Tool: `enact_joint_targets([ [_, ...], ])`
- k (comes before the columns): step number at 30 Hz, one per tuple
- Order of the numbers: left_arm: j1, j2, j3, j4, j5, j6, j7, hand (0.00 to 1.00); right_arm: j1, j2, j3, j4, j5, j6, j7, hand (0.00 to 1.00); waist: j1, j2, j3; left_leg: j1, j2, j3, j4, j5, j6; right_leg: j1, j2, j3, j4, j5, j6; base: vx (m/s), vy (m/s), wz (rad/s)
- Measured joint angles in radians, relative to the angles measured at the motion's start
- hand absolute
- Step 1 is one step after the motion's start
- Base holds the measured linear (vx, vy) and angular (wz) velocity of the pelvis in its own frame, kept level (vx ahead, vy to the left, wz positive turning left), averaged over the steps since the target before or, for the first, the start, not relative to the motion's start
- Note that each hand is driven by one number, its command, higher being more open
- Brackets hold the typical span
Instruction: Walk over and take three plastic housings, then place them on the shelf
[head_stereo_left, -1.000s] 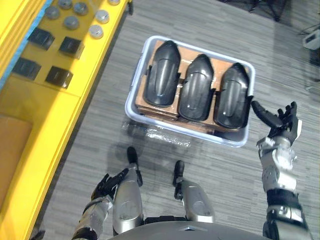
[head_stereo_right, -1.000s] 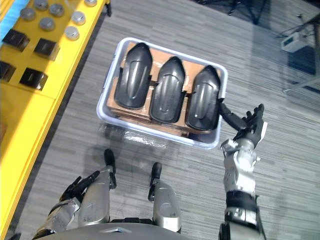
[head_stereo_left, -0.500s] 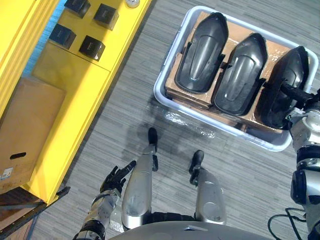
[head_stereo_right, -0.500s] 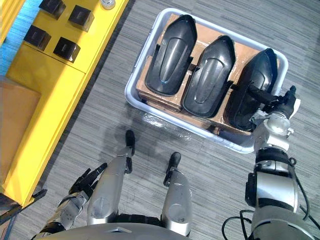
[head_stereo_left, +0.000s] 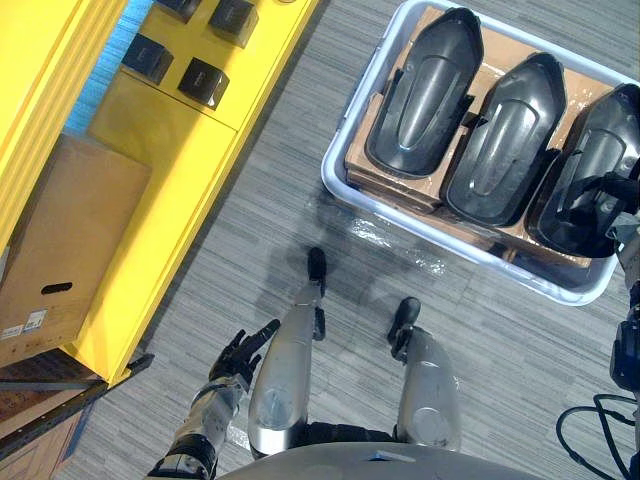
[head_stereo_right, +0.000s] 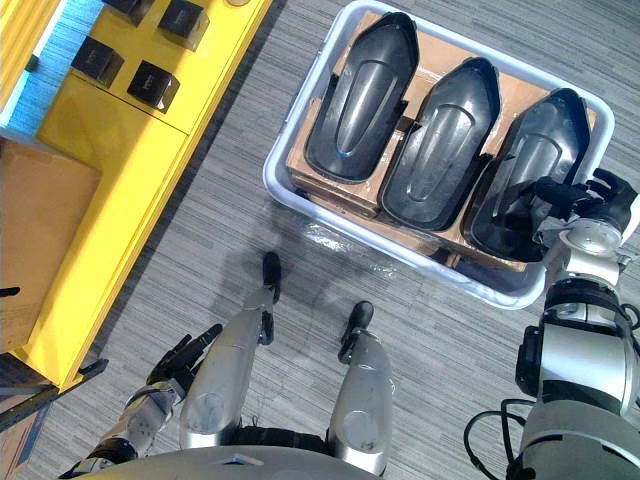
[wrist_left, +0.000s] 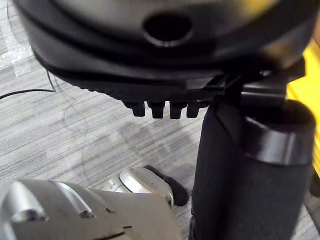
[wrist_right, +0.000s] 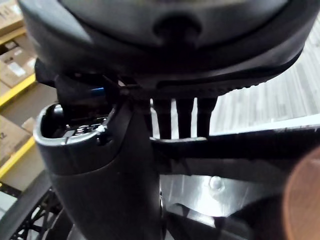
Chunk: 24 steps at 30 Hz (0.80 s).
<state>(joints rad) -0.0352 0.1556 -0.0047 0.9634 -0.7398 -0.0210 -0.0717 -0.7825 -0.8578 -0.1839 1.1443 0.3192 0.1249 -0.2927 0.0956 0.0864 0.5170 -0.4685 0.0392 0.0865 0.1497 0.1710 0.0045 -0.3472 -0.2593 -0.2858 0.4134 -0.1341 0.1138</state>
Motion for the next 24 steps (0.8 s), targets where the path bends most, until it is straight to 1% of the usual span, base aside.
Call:
enact_joint_targets([
  [2,0.0,0.0,-0.001,0.001,0.0,0.001,0.0,1.0,0.0,0.0,0.0,0.002,0.001,0.018,0.006,0.0,0.0,0.0,0.0,0.007,0.001,0.001,-0.003,0.001,-0.001,0.001,0.0,0.002,0.005,-0.001,-0.001,0.04,-0.028,-0.03],
  [3,0.0,0.0,-0.015,-0.001,0.0,0.001,-0.001,1.0,-0.001,0.002,-0.001,0.024,0.001,0.04,0.02,0.0,0.003,0.008,0.0,0.015,0.002,0.002,-0.013,0.006,-0.003,0.003,0.001,0.002,0.008,-0.004,-0.003,0.04,-0.029,-0.01],
  [6,0.001,0.0,-0.021,0.0,0.001,0.002,0.002,1.0,-0.005,0.001,-0.004,0.033,-0.001,0.047,0.019,0.0,0.003,0.014,0.0,0.024,0.002,0.002,-0.032,0.016,-0.003,0.003,0.001,0.001,0.011,-0.007,-0.004,0.03,-0.02,0.0],
  [7,0.001,0.0,-0.021,0.0,0.0,0.002,0.008,1.0,-0.011,0.001,-0.005,0.04,-0.017,0.058,0.022,0.0,-0.003,0.014,-0.001,0.026,0.003,0.002,-0.034,0.017,-0.004,0.002,0.001,0.0,0.016,-0.01,-0.006,0.03,-0.024,0.0],
  [10,0.001,0.001,-0.02,0.001,-0.003,0.003,0.019,1.0,-0.028,0.001,-0.015,0.038,-0.039,0.058,0.036,0.0,-0.013,0.016,-0.001,0.03,0.004,0.002,-0.035,0.018,-0.006,0.001,0.001,0.001,0.024,-0.014,-0.008,0.01,-0.009,0.0],
  [14,0.001,0.001,-0.019,0.007,-0.029,0.005,0.019,1.0,-0.041,0.0,-0.023,0.04,-0.041,0.08,0.038,0.0,-0.012,0.017,-0.002,0.042,0.005,0.004,-0.049,0.025,-0.009,0.001,0.001,0.005,0.03,-0.018,-0.008,0.0,0.0,0.0],
  [18,0.006,0.001,-0.004,0.012,-0.05,0.004,0.014,1.0,-0.039,0.0,-0.041,0.04,-0.041,0.084,0.028,0.0,-0.012,0.017,-0.002,0.049,0.002,0.004,-0.061,0.032,-0.011,-0.001,-0.003,0.005,0.042,-0.028,-0.006,0.01,-0.003,0.01],
  [19,0.007,0.002,0.004,0.012,-0.079,0.003,0.009,1.0,-0.037,0.0,-0.041,0.041,-0.041,0.082,0.02,0.0,-0.01,0.017,-0.002,0.061,0.0,0.004,-0.079,0.041,-0.014,0.002,-0.005,0.005,0.047,-0.032,-0.007,0.03,-0.028,0.03],
  [21,0.008,0.002,0.018,0.007,-0.115,0.0,0.002,1.0,-0.035,0.0,-0.041,0.04,-0.041,0.072,0.004,0.0,-0.011,0.018,-0.002,0.08,-0.006,0.004,-0.107,0.055,-0.014,0.003,-0.013,0.003,0.06,-0.04,-0.007,0.04,-0.035,0.07],
  [23,0.009,0.002,0.022,-0.003,-0.118,-0.008,0.001,1.0,-0.028,0.0,-0.042,0.039,-0.054,0.055,-0.023,0.0,-0.014,0.023,-0.006,0.104,-0.013,0.003,-0.135,0.068,-0.013,0.013,-0.02,0.001,0.065,-0.044,-0.006,0.05,-0.036,0.06],
  [24,0.019,0.002,0.025,-0.023,-0.118,-0.02,0.002,1.0,-0.022,0.0,-0.042,0.036,-0.079,0.047,-0.039,0.0,-0.016,0.026,-0.005,0.125,-0.017,0.003,-0.156,0.075,-0.012,0.025,-0.022,-0.001,0.065,-0.048,-0.003,0.05,-0.033,0.06],
])
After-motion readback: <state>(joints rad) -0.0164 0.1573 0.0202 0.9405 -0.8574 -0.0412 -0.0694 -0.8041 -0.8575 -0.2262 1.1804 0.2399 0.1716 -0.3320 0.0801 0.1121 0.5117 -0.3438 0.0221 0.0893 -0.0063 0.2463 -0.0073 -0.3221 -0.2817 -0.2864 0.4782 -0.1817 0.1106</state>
